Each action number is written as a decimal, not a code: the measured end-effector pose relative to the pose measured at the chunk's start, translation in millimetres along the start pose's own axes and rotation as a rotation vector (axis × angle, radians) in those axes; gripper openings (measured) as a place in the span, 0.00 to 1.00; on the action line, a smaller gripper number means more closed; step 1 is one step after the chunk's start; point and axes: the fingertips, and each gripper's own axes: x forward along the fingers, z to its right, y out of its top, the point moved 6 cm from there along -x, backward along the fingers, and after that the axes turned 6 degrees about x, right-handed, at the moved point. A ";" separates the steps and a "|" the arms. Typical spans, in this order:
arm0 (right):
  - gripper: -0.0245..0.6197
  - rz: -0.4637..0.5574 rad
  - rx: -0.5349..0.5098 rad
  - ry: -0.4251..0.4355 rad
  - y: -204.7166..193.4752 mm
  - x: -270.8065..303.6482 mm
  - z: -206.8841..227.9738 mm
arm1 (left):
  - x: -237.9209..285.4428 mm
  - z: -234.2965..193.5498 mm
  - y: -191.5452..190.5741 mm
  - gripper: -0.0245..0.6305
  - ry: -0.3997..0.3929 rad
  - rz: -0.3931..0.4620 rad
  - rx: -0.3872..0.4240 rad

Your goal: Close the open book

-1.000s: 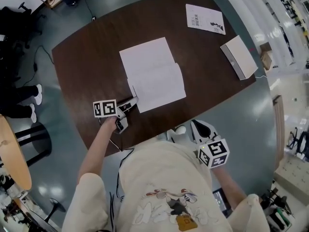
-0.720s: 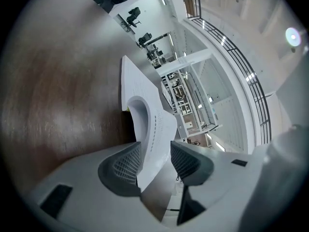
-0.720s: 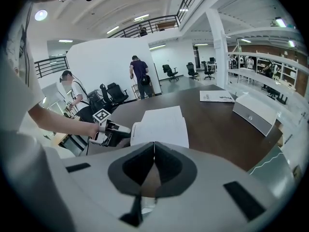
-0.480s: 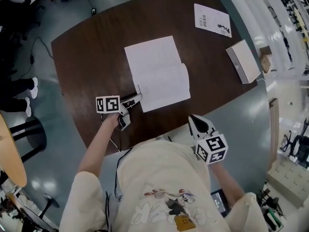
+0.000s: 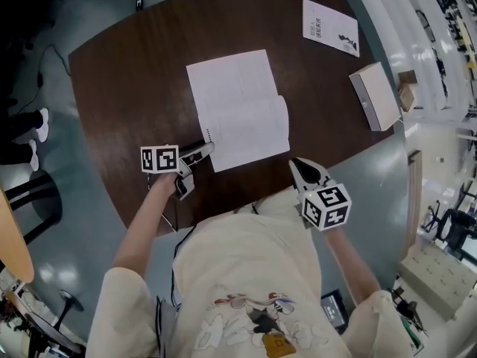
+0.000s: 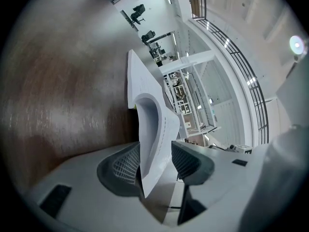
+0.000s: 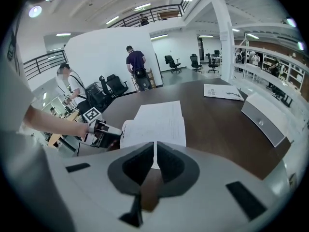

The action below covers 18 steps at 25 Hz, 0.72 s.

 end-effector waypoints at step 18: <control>0.47 -0.288 -0.015 0.132 -6.3 93.1 53.2 | 1.6 -3.5 -0.1 0.35 -0.014 -0.003 -0.030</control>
